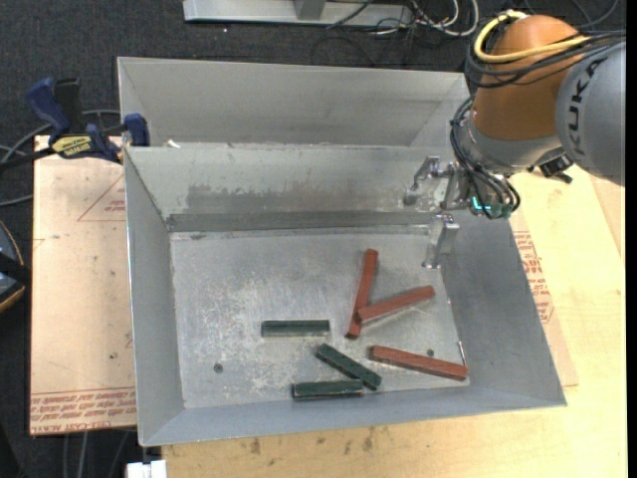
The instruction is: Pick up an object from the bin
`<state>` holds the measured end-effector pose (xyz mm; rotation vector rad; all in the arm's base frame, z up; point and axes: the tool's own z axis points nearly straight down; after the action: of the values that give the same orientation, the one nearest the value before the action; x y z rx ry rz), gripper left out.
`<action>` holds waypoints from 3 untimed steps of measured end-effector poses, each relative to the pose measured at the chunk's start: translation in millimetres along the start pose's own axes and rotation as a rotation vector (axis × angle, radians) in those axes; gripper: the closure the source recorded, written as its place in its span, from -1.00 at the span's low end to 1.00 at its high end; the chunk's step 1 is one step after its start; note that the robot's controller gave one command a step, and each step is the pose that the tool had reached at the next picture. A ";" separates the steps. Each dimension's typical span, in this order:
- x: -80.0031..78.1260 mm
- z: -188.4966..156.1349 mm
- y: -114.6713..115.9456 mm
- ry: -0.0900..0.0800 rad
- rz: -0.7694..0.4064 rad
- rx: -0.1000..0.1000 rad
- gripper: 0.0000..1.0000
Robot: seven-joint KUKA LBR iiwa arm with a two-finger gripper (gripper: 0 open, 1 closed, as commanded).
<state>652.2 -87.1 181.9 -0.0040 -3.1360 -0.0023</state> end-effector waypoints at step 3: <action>50.1 107.1 -16.0 -0.023 -0.072 0.003 1.00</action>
Offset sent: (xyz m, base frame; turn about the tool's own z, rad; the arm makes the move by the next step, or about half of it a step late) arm -0.0595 -0.0062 -0.1119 -0.1014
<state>601.4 -102.8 75.0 0.1099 -3.1575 0.0023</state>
